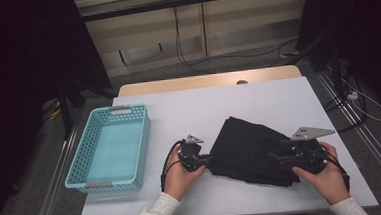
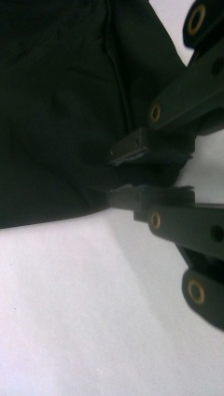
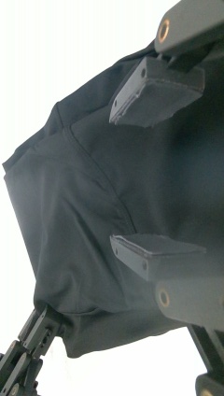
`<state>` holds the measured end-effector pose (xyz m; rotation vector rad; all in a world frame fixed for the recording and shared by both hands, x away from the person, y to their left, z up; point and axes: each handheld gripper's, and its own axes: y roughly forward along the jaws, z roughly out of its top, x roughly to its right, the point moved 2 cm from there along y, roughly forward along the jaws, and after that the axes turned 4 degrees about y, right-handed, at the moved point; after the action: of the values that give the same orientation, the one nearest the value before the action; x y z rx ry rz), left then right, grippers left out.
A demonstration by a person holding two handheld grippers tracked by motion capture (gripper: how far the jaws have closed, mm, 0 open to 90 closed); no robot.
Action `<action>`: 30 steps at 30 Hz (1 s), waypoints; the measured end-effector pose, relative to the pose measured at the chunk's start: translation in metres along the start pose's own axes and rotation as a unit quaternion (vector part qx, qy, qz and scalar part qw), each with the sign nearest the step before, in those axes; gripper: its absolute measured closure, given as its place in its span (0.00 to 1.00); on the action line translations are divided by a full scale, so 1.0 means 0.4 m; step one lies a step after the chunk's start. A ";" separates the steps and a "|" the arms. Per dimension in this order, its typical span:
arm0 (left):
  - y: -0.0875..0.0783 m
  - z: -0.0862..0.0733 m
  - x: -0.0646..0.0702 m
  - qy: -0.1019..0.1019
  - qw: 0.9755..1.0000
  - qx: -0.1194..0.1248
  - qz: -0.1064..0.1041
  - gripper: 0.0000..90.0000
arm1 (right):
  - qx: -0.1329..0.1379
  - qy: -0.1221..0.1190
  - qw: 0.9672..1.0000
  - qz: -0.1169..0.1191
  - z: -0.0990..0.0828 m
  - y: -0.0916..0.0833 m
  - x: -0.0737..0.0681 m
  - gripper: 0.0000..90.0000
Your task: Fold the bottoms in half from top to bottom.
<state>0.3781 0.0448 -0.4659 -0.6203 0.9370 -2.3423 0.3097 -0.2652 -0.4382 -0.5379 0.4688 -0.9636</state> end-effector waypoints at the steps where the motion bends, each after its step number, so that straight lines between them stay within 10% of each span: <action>1: -0.001 0.002 -0.002 -0.003 1.000 -0.002 -0.003 0.90 | -0.001 0.003 1.000 -0.002 0.000 0.000 0.001 0.37; 30: -0.026 0.075 -0.136 -0.064 0.998 -0.022 0.017 0.93 | 0.037 0.032 0.998 -0.032 0.004 -0.018 0.029 0.25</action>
<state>0.4330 0.0709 -0.4504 -0.7568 0.9357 -2.2284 0.3117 -0.2780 -0.4341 -0.4585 0.4729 -1.0586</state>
